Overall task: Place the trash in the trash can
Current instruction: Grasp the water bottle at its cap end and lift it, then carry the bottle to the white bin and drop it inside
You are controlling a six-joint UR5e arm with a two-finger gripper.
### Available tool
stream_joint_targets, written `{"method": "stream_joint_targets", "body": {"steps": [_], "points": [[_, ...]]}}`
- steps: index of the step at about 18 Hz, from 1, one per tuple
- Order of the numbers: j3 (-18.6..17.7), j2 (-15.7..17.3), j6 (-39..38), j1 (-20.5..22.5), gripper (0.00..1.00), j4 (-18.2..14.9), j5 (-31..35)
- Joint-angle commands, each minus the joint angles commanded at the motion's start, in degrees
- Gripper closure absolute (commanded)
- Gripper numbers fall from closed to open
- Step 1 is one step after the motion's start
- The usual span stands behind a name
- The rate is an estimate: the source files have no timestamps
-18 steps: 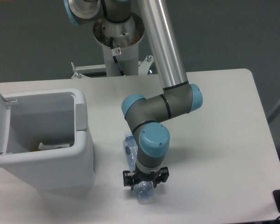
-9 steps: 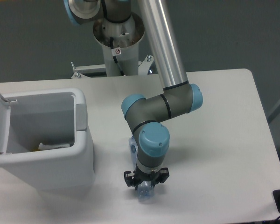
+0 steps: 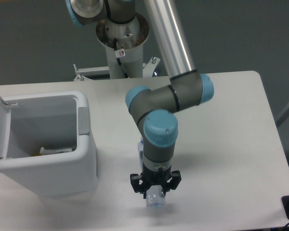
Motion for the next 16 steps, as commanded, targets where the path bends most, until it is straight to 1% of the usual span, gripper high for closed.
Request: {"method": "stream_joint_targets", "body": {"steps": [2,4,5,7,8,10,12,14,16], "points": [[6.5,1.3,-4.9,0.3,0.4,0.3,-1.4],[9.6,2.8,-7.0,0.2,0.4,0.4,-1.5],[10.5,4.2,-7.3,0.0,0.4,0.3,-1.6],[10.7,7.7,-7.8,-0.7,0.4,0.3,-2.8],[10.7,8.6,-8.5,-1.2,0.4,0.3,-3.5],[10.7,10.2,-8.8,-2.2,0.4,0.3,-3.8],[10.8,11.5,-8.8,-4.1,0.4,0.4,-3.8],[10.0,12.6,-8.9,-6.6,0.4,2.8,-5.0],[9.4,13.4,-9.0,-9.5,0.4,3.4,-5.5]]}}
